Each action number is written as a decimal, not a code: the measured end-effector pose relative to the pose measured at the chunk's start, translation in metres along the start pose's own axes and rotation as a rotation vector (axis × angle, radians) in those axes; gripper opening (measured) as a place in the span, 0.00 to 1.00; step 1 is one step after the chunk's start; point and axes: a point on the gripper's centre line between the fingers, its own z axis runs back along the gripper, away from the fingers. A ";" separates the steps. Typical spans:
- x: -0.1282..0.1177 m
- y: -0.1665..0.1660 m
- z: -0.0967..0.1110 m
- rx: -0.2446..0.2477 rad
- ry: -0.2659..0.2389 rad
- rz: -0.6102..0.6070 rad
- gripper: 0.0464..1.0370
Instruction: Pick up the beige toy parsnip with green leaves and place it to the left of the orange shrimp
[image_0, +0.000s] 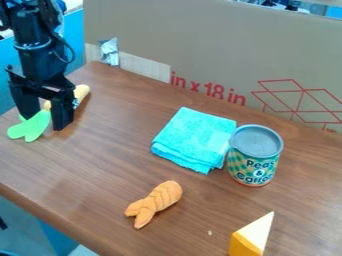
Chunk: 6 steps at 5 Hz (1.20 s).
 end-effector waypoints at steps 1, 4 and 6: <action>-0.001 -0.001 -0.009 -0.011 0.030 -0.002 0.97; 0.058 0.037 -0.001 0.039 -0.021 0.079 0.97; 0.079 0.051 -0.025 0.052 0.037 0.179 0.97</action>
